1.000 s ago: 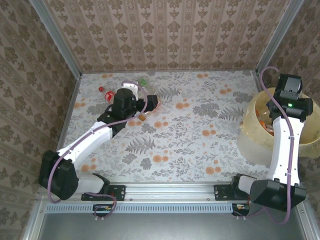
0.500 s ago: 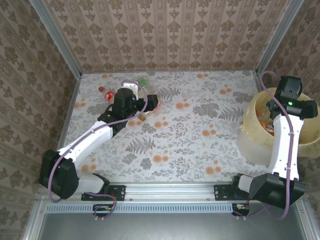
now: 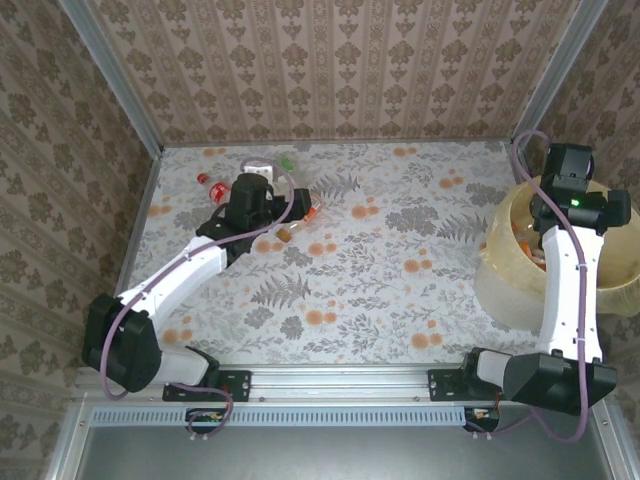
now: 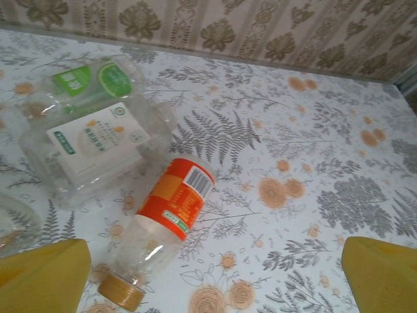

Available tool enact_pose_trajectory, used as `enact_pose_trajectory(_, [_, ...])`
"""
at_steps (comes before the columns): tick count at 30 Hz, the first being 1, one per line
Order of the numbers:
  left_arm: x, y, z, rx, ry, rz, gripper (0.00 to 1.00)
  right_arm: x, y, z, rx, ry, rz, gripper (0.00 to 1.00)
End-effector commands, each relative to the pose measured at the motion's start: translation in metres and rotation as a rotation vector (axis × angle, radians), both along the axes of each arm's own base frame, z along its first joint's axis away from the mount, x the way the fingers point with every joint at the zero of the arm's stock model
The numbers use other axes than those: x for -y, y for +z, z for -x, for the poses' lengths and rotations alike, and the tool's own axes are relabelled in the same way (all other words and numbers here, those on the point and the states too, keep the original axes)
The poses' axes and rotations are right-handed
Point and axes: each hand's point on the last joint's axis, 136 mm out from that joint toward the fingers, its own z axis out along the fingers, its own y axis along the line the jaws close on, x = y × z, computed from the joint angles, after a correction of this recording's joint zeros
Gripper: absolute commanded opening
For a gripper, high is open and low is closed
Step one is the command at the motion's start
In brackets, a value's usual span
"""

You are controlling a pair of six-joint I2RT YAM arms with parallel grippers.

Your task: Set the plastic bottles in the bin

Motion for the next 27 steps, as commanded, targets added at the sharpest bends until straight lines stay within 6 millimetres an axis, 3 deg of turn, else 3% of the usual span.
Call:
enact_pose_trajectory(1, [-0.015,-0.008,-0.006,-0.063,0.062,-0.027,1.0,-0.008,0.025,-0.001,0.154,-0.023,-0.006,1.0])
enact_pose_trajectory(9, [-0.021,-0.049,-0.007,-0.217,0.027,-0.116,1.0,-0.049,0.057,-0.018,0.464,0.04,-0.142,1.0])
enact_pose_trajectory(18, [-0.012,-0.09,-0.005,-0.313,-0.073,-0.223,1.0,-0.145,0.082,-0.042,0.787,0.372,-0.538,1.0])
enact_pose_trajectory(23, [-0.01,-0.107,-0.005,-0.347,-0.128,-0.293,1.0,-0.208,0.091,-0.05,0.843,0.647,-0.754,1.0])
enact_pose_trajectory(27, [-0.009,-0.12,-0.006,-0.376,-0.157,-0.336,1.0,-0.221,0.091,-0.056,0.857,0.684,-0.8,1.0])
